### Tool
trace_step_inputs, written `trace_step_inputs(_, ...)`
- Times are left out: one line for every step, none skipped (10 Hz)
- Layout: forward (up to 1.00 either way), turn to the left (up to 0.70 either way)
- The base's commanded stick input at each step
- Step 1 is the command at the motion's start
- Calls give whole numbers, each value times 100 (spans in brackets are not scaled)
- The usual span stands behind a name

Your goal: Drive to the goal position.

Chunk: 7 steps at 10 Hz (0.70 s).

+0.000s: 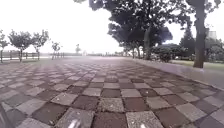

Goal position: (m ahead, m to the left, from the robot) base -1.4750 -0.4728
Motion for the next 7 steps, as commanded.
trace_step_inputs(70, 1)
trace_step_inputs(70, 1)
trace_step_inputs(70, 1)
trace_step_inputs(70, 1)
trace_step_inputs(70, 1)
trace_step_inputs(70, 1)
trace_step_inputs(70, 1)
